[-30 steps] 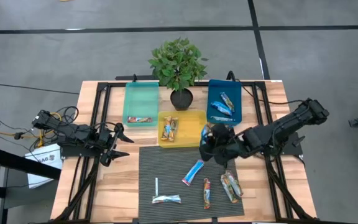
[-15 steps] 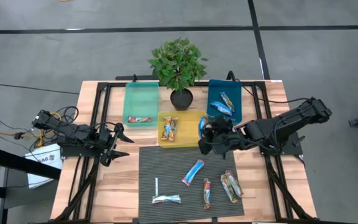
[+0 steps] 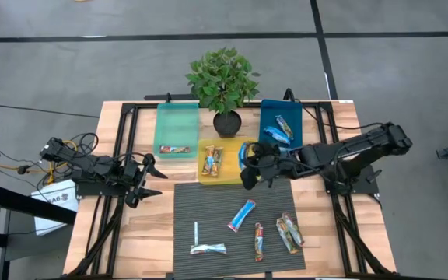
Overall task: Pick and place Granola Bars by type
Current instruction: Put the orange granola bar into the yellow bin
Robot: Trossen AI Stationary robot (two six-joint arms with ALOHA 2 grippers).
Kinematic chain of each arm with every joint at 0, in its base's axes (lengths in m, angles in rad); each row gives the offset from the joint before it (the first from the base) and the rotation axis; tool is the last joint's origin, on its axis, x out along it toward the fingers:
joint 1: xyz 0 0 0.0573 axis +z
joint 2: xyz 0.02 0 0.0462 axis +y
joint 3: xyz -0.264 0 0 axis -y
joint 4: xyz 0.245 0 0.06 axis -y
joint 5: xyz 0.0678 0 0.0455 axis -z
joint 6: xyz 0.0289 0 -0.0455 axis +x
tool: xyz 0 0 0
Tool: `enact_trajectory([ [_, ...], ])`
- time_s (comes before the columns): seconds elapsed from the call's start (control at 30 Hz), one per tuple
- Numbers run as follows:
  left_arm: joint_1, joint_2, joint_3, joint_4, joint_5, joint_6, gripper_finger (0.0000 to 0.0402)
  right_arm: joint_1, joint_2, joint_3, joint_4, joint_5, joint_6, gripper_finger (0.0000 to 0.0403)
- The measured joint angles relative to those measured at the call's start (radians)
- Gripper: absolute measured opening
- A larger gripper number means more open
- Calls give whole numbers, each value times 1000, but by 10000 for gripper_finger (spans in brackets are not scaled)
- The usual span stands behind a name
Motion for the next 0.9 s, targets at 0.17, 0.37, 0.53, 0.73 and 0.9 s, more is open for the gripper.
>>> enact_trajectory([
  [0.17,0,0,0,0,0,-3,265,-54,57,0,119,-107,-72,12],
  [0.37,0,0,0,0,0,-2,265,-131,126,0,262,-204,-73,12],
  [0.53,0,0,0,0,0,-6,265,-183,182,44,271,-248,-73,12],
  [0.73,0,0,0,0,0,-3,265,-199,200,92,266,-274,-73,12],
  [0.9,0,0,0,0,0,-3,265,-202,200,93,264,-270,-73,12],
])
